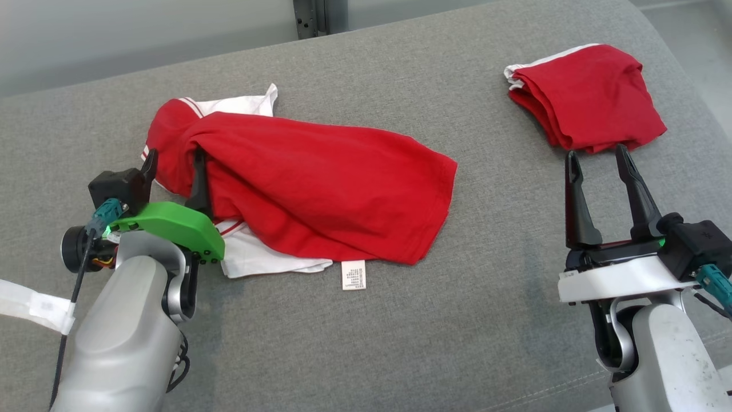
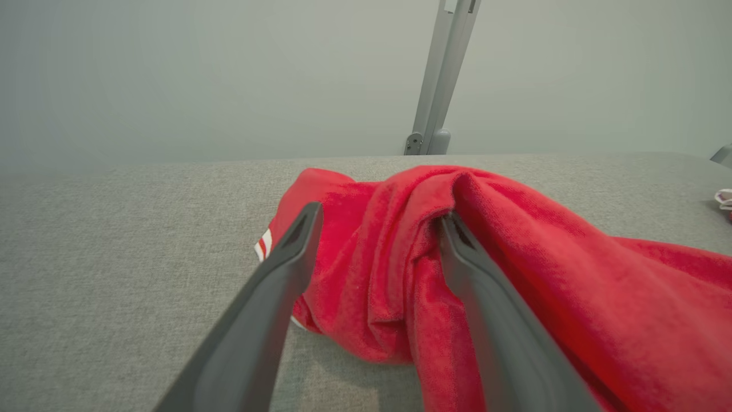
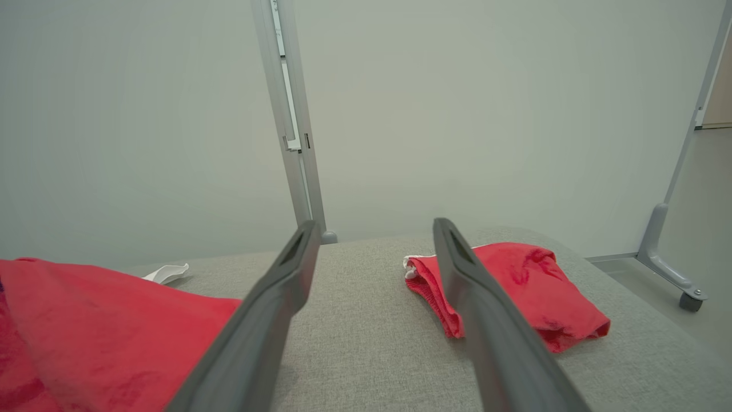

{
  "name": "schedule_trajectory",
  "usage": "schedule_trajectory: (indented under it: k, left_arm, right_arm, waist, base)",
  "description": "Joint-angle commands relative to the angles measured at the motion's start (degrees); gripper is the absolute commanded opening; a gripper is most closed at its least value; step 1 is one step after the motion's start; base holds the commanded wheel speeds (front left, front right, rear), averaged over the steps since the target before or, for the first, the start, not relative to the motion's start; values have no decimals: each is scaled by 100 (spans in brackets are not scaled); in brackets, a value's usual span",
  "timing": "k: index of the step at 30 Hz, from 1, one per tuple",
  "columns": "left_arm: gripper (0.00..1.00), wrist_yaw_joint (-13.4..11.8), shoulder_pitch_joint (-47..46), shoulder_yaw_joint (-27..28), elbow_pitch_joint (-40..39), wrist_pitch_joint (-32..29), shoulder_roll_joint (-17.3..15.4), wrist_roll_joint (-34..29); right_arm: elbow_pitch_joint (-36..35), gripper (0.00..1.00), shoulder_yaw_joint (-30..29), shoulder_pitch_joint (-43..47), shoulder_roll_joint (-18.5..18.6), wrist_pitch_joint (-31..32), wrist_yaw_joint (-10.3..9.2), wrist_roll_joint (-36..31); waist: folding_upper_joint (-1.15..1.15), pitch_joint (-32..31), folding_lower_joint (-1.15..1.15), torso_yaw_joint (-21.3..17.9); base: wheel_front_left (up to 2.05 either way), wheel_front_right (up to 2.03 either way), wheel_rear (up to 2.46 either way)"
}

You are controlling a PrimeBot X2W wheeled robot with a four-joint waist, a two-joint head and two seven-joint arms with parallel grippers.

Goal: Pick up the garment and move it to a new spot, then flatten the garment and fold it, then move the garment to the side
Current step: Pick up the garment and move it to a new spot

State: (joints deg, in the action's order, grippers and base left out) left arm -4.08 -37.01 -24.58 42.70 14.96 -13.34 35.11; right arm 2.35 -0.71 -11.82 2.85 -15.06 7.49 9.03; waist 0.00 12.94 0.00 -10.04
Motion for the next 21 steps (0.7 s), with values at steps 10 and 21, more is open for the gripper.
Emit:
schedule_trajectory:
  k: [10, 21]
  left_arm:
    - [100, 212, 1157, 1020, -1139, 17, 321, -612]
    - [100, 415, 2636, 1865, -2272, 18, 680, -1204]
  right_arm:
    - [37, 100, -71, 175, 10, -15, 0, -130]
    - [203, 100, -21, 506, 10, -16, 0, -227]
  waist:
    - [0, -424, 0, 379]
    - [0, -932, 0, 733]
  base:
    - [0, 0, 0]
    - [0, 0, 0]
